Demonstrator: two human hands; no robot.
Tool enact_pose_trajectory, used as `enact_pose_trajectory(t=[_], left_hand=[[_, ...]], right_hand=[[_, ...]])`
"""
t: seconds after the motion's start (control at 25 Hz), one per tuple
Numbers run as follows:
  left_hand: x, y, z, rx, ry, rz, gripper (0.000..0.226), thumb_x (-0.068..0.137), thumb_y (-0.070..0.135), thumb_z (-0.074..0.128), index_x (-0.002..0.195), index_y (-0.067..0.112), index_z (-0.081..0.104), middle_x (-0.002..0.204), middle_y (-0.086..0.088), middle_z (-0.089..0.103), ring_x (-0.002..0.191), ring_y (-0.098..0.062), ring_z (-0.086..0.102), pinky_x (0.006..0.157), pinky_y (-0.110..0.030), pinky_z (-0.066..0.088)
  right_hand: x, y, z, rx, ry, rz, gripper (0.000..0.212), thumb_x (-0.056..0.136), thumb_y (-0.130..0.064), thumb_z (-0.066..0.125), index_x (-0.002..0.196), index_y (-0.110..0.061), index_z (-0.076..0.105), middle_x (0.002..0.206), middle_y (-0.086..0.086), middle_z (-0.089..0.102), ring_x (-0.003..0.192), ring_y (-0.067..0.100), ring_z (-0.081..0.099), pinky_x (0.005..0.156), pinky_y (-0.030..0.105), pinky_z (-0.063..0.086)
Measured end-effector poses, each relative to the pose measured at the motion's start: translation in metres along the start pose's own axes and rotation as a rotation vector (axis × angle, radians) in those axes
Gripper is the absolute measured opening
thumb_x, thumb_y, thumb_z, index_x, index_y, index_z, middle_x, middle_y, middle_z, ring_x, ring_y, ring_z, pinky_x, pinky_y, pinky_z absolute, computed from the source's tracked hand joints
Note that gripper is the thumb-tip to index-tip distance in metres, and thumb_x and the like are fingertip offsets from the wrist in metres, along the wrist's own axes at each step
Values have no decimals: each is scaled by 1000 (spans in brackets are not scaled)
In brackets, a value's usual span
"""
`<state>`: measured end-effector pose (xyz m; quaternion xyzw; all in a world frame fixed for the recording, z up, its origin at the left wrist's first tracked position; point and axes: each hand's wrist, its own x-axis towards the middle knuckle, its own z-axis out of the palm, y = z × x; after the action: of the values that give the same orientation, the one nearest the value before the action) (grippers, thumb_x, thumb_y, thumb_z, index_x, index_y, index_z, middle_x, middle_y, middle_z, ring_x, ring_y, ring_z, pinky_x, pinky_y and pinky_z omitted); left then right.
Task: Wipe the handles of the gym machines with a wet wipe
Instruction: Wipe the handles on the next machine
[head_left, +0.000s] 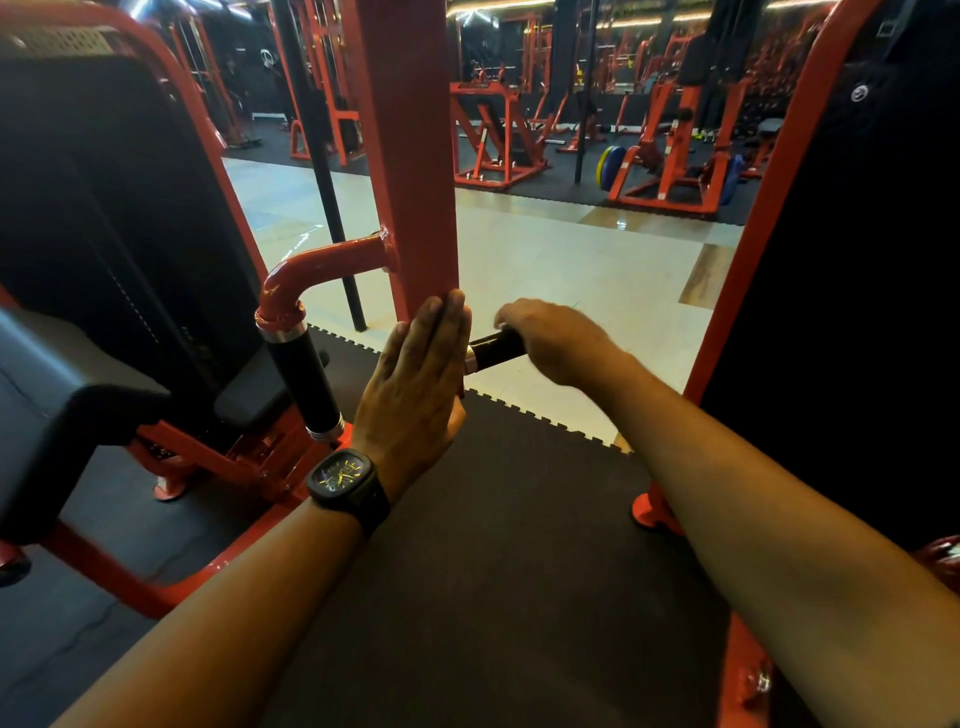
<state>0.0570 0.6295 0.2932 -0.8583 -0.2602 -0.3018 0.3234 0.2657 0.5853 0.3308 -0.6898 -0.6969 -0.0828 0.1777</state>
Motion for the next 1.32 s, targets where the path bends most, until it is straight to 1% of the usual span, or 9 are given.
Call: enact_pose_trajectory(t=[0.28,0.44,0.52,0.6,0.76,0.92,1.04,1.16,1.32], left_hand=[[-1,3,-3,-11,7,7,109,82,28,72,158,5,-2,165,-9,-18,152,-28,-16,125,-45,-4],[-2,4,-4,-22,12,-2,108,81,26,72,158,5,-1,166,-8,-16,152,-27,-17,125,-45,-4],[-1,4,-5,-22,17,-9,106,82,26,72,158,4,2,166,-9,-16,152,-27,-16,125,-44,-5],[-1,6,-5,-23,28,-19,101,84,25,71,158,3,6,167,-11,-6,152,-27,-16,125,-44,-6],[-2,1,-7,14,-2,12,99,89,29,65,158,3,-2,167,-13,-8,152,-28,-16,125,-45,-1],[-5,-2,-6,-6,-5,50,90,98,28,56,158,4,-7,165,-12,-14,152,-28,-17,125,-45,2],[-6,-5,-5,-58,-10,70,89,97,22,55,158,4,-9,166,-13,-12,152,-28,-16,125,-46,2],[-3,-11,-8,-103,9,102,93,91,18,59,159,3,-2,167,-12,-9,153,-28,-14,125,-46,0],[-4,-10,-8,-145,28,95,92,90,10,61,159,4,0,167,-13,-5,153,-29,-15,125,-47,0]], right_hand=[[-7,3,2,-58,59,140,18,97,-7,56,114,-12,61,105,9,66,88,26,64,79,40,59],[-29,-9,34,-29,389,197,26,99,-4,56,124,-5,61,120,16,67,107,33,67,88,42,59],[-42,-31,52,118,572,384,35,100,-3,54,135,-3,56,135,20,60,122,35,60,99,44,52],[-43,-63,57,341,699,564,36,101,-6,54,137,-6,55,131,19,63,117,35,63,98,45,51],[-26,-108,36,702,720,926,42,107,-14,43,149,-14,42,132,14,63,118,27,63,98,32,49],[-17,-130,33,1267,806,1139,40,109,-32,35,135,-10,56,114,6,67,105,16,66,68,4,48],[-5,-125,33,1640,894,1263,36,106,-40,43,113,-14,66,108,6,69,102,20,67,83,25,57],[2,-103,28,1611,1036,1322,22,103,-25,51,86,-19,63,95,6,67,104,26,67,94,39,56],[3,-113,30,1615,1035,1281,25,104,-33,49,112,-16,65,108,6,67,108,22,64,100,37,53]])
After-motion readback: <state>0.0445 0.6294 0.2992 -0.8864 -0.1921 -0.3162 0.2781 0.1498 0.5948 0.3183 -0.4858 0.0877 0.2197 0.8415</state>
